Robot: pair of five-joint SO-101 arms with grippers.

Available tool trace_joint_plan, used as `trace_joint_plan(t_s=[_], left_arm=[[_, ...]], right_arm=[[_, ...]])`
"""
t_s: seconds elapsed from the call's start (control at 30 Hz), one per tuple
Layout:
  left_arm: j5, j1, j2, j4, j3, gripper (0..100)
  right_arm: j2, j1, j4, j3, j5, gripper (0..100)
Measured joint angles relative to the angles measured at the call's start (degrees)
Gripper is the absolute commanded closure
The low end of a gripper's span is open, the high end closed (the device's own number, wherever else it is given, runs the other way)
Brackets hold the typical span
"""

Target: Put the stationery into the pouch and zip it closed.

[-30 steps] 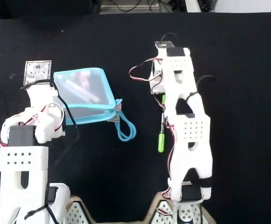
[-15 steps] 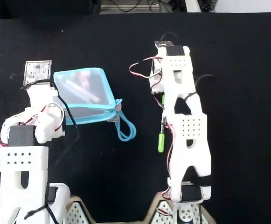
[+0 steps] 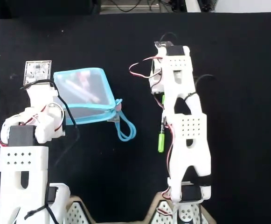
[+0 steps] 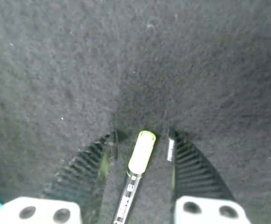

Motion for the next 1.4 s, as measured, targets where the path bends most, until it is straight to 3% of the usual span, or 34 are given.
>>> trace_joint_plan(t_s=[0.1, 0.63, 1.23, 1.4], left_arm=[[0.0, 0.0, 0.0, 0.0, 0.0, 97], [0.0, 0.0, 0.0, 0.0, 0.0, 97], [0.0, 0.0, 0.0, 0.0, 0.0, 97], [0.0, 0.0, 0.0, 0.0, 0.0, 97]], right_arm=[[0.0, 0.2, 0.0, 0.0, 0.0, 99.5], [-1.1, 2.9, 0.2, 0.4, 0.0, 98.8], [-36.5, 2.9, -2.3, 31.6, 0.4, 98.8], [-45.2, -0.6, -2.6, 36.7, 0.4, 98.8]])
